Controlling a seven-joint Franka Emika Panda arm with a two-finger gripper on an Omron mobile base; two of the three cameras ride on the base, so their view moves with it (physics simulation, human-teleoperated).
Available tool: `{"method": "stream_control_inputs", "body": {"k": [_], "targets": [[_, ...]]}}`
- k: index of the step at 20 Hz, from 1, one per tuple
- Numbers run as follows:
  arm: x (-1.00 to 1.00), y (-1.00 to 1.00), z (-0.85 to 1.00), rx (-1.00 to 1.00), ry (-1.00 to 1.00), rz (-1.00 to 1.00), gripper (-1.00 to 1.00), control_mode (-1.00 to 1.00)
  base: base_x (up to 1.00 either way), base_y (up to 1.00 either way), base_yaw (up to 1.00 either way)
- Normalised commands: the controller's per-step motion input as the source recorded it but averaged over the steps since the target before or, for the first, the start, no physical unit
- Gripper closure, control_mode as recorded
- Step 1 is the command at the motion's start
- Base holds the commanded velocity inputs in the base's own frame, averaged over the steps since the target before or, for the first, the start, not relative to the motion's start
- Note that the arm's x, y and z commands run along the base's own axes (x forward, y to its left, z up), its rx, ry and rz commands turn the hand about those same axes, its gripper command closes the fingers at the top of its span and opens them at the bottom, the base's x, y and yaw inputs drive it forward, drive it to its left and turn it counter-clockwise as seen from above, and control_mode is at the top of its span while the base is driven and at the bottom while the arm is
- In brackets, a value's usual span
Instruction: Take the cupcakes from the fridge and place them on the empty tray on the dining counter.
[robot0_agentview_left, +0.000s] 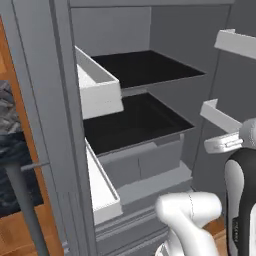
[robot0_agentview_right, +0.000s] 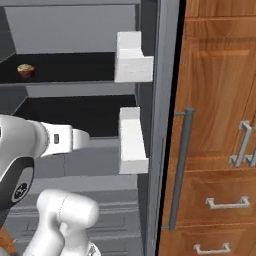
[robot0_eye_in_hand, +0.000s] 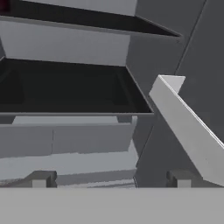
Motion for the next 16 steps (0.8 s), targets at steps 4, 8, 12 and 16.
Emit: {"method": "stream_control_inputs", "body": {"k": [4, 8, 12, 16], "targets": [[0.0, 0.0, 0.0, 0.0, 0.0, 0.0, -1.0, 1.0, 0.39, 0.0, 0.88], [0.0, 0.0, 0.0, 0.0, 0.0, 0.0, -1.0, 1.0, 0.71, -0.07, 0.83], [0.0, 0.0, 0.0, 0.0, 0.0, 0.0, -1.0, 1.0, 0.93, -0.74, 0.39], [0.0, 0.0, 0.0, 0.0, 0.0, 0.0, -1.0, 1.0, 1.0, -0.68, 0.13]]}}
